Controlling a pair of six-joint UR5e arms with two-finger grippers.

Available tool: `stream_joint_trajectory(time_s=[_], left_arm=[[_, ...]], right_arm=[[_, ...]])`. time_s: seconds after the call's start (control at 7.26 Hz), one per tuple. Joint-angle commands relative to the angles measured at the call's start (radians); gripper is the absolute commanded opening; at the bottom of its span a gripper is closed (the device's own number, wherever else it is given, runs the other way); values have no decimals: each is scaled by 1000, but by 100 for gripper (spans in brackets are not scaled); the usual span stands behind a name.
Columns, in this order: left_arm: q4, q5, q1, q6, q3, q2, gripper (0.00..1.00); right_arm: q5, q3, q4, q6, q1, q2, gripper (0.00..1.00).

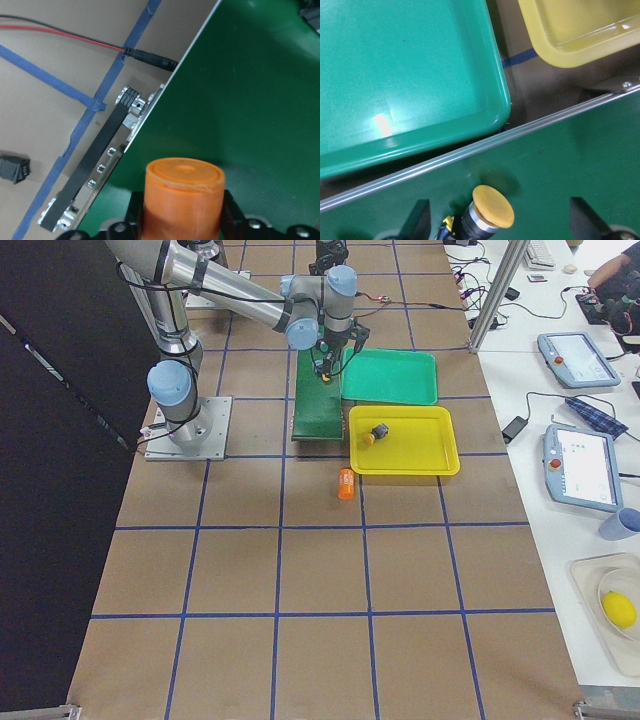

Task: Sort buttons by color to trays
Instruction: 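Grasp next yellow button with right while left places orange cylinder on conveyor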

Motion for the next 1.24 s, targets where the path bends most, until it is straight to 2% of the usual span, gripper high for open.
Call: stream_joint_trajectory(time_s=[0.0, 0.14, 0.28, 0.41, 0.55, 0.69, 0.83, 0.96, 1.1], left_arm=[[-89, -3, -8, -214, 87, 33, 100], [-184, -7, -11, -328, 171, 46, 100], [-335, -10, -13, -423, 284, 46, 100], [-441, -12, -19, -585, 380, 40, 100], [-536, -1, -42, -695, 470, 27, 100], [-604, 3, -59, -799, 552, 31, 100], [-622, 0, -73, -917, 572, 75, 100], [-623, 8, -74, -924, 559, 101, 100], [-614, -6, -77, -935, 545, 118, 100]], right_arm=[[0, 22, -15, 1, -19, 8, 100], [2, 74, -39, 0, -43, 5, 100], [2, 111, -106, -12, -65, 4, 100], [5, 136, -111, -13, -69, 1, 93], [6, 136, -111, -11, -73, -1, 61], [38, 134, -110, -13, -73, -1, 38], [46, 128, -108, -14, -74, -2, 25], [46, 125, -105, -16, -74, -13, 10], [54, 118, -102, -22, -74, -16, 0]])
